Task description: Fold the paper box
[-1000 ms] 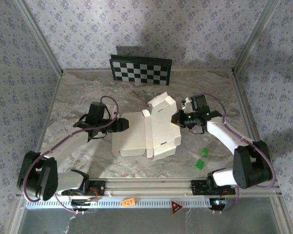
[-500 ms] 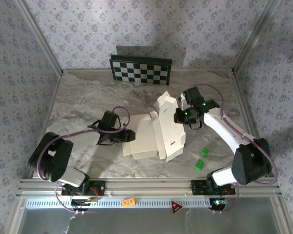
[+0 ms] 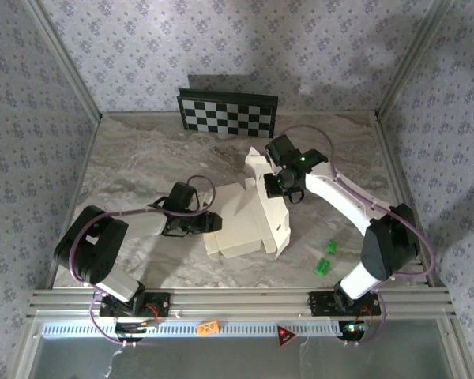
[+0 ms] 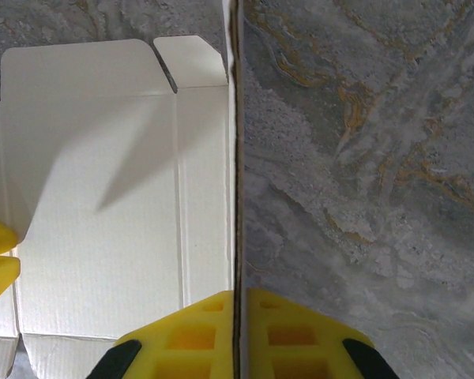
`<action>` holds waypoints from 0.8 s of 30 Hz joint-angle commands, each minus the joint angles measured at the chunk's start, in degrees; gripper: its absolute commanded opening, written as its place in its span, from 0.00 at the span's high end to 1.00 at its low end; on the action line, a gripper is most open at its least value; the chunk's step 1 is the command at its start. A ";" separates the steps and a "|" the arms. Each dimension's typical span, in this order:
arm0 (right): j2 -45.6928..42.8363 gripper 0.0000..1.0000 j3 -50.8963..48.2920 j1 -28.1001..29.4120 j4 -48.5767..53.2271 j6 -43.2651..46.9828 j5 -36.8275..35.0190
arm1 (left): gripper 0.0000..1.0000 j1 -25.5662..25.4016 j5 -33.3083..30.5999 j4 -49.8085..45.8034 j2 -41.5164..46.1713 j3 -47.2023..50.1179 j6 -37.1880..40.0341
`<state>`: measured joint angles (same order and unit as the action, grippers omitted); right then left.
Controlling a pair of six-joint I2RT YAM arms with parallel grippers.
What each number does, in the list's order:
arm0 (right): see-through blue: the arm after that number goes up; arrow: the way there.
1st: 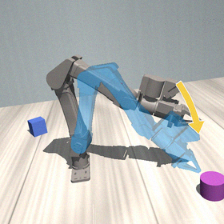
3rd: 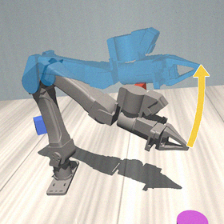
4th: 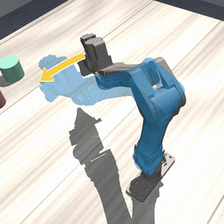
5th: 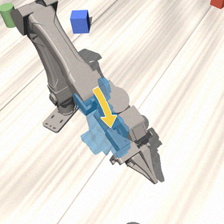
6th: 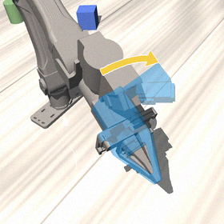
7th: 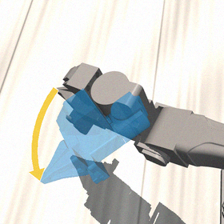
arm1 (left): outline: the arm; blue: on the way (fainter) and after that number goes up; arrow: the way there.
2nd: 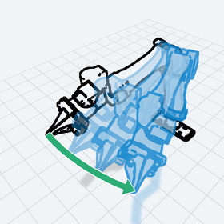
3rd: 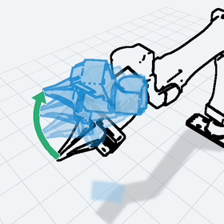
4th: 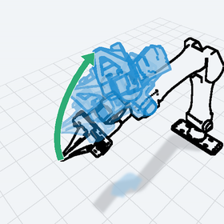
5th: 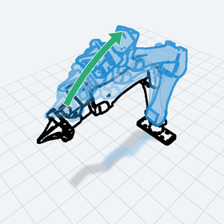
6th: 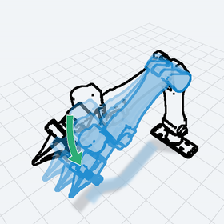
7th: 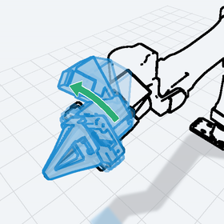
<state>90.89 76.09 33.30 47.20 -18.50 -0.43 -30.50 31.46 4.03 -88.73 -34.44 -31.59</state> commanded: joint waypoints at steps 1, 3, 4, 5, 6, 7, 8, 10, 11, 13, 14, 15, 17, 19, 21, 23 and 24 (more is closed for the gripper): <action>3.43 1.00 0.20 1.61 5.01 0.27 -0.77 | 0.60 -0.45 0.31 0.25 -1.67 1.21 0.52; 4.35 1.00 0.22 2.40 4.61 -0.08 -0.71 | 0.60 -0.45 0.35 0.35 -1.55 1.39 0.61; 4.77 1.00 0.34 2.66 4.52 -0.21 -0.67 | 0.60 -0.46 0.33 0.35 -1.56 1.47 0.58; 5.15 1.00 0.29 2.93 4.46 -0.22 -0.77 | 0.61 -0.44 0.51 0.31 -1.58 1.48 0.61; 5.55 1.00 0.32 3.16 4.54 -0.29 -1.02 | 0.61 -0.50 0.44 0.28 -1.54 1.56 0.59; 5.84 1.00 0.30 3.23 4.57 -0.31 -1.23 | 0.61 -0.44 0.50 0.18 -1.51 1.54 0.57; 6.00 1.00 0.18 3.35 4.57 -0.31 -1.41 | 0.61 -0.48 0.50 0.09 -1.34 1.66 0.49; 6.15 1.00 -0.19 3.35 4.66 -0.31 -1.42 | 0.61 -0.45 0.43 -0.51 -0.79 1.74 0.41; 6.18 1.00 -0.48 3.33 4.58 -0.28 -1.42 | 0.61 -0.51 0.21 -1.24 -0.27 1.74 0.39; 6.22 1.00 -0.82 3.33 4.22 -0.31 -1.42 | 0.61 -0.44 -0.28 -3.04 1.47 1.90 0.36; 6.25 1.00 -1.09 3.35 3.85 -0.31 -1.49 | 0.61 -0.53 -0.58 -3.60 2.63 2.32 0.07; 6.24 1.00 -1.36 3.37 3.62 -0.31 -1.38 | 0.61 -0.57 -0.93 -3.89 3.91 2.78 -0.04; 6.55 1.00 -1.89 3.48 3.23 -0.24 -1.16 | 0.61 -0.53 -1.32 -4.21 5.91 3.70 -0.39; 6.64 1.00 -2.02 3.65 3.08 -0.22 -1.01 | 0.61 -0.53 -1.89 -5.13 7.49 4.19 -0.61; 6.59 1.00 -2.10 3.87 2.91 -0.07 -1.02 | 0.61 -0.61 -1.75 -5.48 8.88 4.79 -1.01; 6.59 1.00 -1.87 4.19 2.82 0.67 -0.79 | 0.61 -0.79 -1.58 -5.64 10.48 5.40 -1.53; 6.73 1.00 -1.60 4.30 2.89 1.19 -0.65 | 0.61 -0.89 -1.58 -5.85 11.15 5.52 -1.70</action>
<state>93.06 77.93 36.75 46.09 -18.46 -2.31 -30.81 30.11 0.19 -79.90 -29.43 -32.27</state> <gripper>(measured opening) 0.074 0.389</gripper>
